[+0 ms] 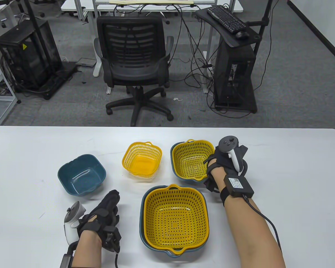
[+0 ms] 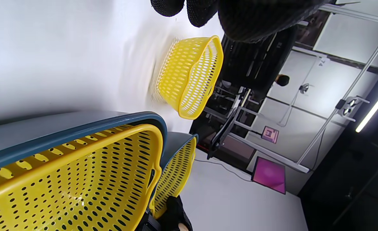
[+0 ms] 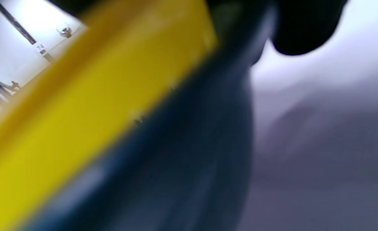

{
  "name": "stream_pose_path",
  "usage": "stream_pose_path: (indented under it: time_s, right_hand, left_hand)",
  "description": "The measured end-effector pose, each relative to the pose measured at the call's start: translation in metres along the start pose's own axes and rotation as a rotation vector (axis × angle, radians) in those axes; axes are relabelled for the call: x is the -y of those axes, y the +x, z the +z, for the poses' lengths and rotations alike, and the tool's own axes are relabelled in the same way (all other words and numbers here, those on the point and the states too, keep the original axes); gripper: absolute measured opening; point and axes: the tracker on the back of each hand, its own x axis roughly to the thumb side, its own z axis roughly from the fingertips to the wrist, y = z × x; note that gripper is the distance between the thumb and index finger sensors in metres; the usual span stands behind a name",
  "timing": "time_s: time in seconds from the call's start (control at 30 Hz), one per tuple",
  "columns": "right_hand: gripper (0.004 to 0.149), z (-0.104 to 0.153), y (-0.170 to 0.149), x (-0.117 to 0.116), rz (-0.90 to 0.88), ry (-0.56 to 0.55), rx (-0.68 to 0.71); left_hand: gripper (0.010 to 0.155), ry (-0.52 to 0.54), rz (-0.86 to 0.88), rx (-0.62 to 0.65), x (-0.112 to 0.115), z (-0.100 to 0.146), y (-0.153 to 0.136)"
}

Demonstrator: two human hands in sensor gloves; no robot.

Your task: Nest basins with drain baskets

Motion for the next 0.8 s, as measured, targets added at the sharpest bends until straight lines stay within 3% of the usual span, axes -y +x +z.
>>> stream_pose_path:
  time_s: [0.17,0.37,0.63,0.8]
  right_hand:
    - [0.059,-0.003,-0.005,-0.004,-0.007,0.020,-0.008]
    - [0.071,-0.012,-0.010,-0.004,-0.030,0.077,-0.022]
    - [0.057,-0.020,-0.019,-0.007,-0.012,0.051,0.017]
    - [0.057,-0.022,-0.025,0.003,-0.087,0.038,0.019]
  left_hand:
    - [0.069,-0.005,0.001,-0.003,0.000,0.000,0.000]
    - [0.069,-0.005,-0.003,-0.010,0.000,-0.002,-0.001]
    - [0.069,-0.005,-0.006,-0.031,0.000,-0.006,-0.003]
    - [0.069,-0.004,-0.008,-0.031,0.000,-0.007,-0.003]
